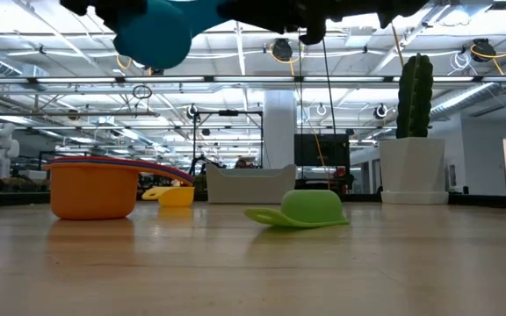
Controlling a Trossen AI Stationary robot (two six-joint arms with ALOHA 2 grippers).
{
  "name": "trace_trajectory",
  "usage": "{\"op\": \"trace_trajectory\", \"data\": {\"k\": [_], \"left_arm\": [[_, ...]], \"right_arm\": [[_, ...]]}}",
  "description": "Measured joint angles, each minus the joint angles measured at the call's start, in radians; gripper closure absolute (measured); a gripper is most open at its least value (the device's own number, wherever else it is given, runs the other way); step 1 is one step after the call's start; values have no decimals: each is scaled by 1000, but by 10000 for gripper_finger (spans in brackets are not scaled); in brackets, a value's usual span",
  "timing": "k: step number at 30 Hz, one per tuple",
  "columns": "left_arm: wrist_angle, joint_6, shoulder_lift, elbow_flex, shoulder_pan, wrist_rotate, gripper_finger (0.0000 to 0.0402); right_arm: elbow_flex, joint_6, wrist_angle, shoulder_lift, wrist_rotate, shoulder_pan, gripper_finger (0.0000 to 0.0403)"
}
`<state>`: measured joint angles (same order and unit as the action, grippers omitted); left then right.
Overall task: Nest measuring cups in basket
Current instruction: Stack the light blue measuring cup into the red measuring cup
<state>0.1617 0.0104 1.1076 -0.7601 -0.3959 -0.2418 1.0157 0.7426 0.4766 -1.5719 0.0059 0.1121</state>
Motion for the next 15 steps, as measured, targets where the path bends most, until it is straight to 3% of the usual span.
{"op": "trace_trajectory", "data": {"k": [5,10,15], "left_arm": [[54,51,-68,0,-21,-62,177],[67,71,-124,0,-56,-90,170],[68,80,-146,0,-91,-142,170]], "right_arm": [[0,12,-3,0,59,21,402],[2,55,30,-36,97,50,402],[1,123,187,-144,98,55,403]]}}
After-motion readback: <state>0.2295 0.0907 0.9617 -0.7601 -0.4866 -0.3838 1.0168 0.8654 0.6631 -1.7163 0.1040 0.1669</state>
